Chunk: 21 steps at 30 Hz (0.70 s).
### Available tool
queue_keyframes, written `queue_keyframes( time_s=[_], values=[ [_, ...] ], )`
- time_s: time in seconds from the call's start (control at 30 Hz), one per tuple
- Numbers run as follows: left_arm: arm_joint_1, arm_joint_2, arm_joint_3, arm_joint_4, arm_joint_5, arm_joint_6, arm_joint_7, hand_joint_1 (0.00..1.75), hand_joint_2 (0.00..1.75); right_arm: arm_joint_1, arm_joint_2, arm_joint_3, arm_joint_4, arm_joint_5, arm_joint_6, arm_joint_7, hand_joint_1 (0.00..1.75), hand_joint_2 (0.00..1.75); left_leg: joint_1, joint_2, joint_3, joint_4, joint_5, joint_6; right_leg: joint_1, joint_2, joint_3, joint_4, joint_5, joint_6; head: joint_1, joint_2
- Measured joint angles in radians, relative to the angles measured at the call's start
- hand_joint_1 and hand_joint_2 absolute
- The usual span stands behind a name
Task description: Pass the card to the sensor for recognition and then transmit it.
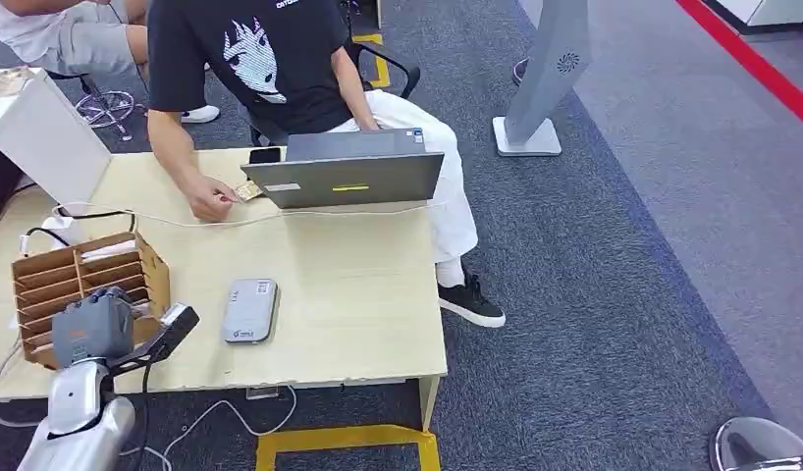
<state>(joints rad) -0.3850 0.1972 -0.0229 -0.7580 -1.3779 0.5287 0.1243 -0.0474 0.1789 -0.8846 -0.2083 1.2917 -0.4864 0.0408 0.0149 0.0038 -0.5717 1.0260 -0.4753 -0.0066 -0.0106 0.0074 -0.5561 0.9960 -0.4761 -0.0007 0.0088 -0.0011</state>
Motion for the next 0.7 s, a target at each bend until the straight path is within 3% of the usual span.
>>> queue_keyframes(
  time_s=[0.43, 0.53, 0.7],
  values=[
    [-0.002, 0.025, 0.000, -0.102, 0.033, 0.099, -0.035, 1.75, 1.75, 0.000, 0.000, -0.014, 0.000, 0.002, -0.004, 0.007, 0.00, 1.75, 0.000, 0.000, 0.000, 0.000, 0.001, 0.000, 0.000, 0.000, 0.000, 0.000, 0.000, 0.000, 0.000, 0.000],
    [-0.001, 0.025, 0.000, -0.186, 0.040, 0.153, -0.068, 1.75, 1.75, 0.000, 0.000, -0.015, 0.000, 0.008, -0.009, 0.007, 0.00, 1.75, 0.000, -0.001, 0.000, 0.000, 0.001, 0.000, 0.000, 0.000, 0.000, 0.000, 0.000, 0.000, -0.001, 0.000],
    [0.005, 0.003, 0.002, -0.393, 0.020, 0.163, -0.158, 1.75, 1.75, 0.000, 0.000, -0.016, 0.000, 0.009, -0.016, 0.009, 0.00, 1.75, 0.000, -0.001, 0.000, 0.000, 0.001, 0.000, 0.000, -0.001, 0.000, 0.000, 0.000, 0.000, 0.000, 0.000]
  ],
)
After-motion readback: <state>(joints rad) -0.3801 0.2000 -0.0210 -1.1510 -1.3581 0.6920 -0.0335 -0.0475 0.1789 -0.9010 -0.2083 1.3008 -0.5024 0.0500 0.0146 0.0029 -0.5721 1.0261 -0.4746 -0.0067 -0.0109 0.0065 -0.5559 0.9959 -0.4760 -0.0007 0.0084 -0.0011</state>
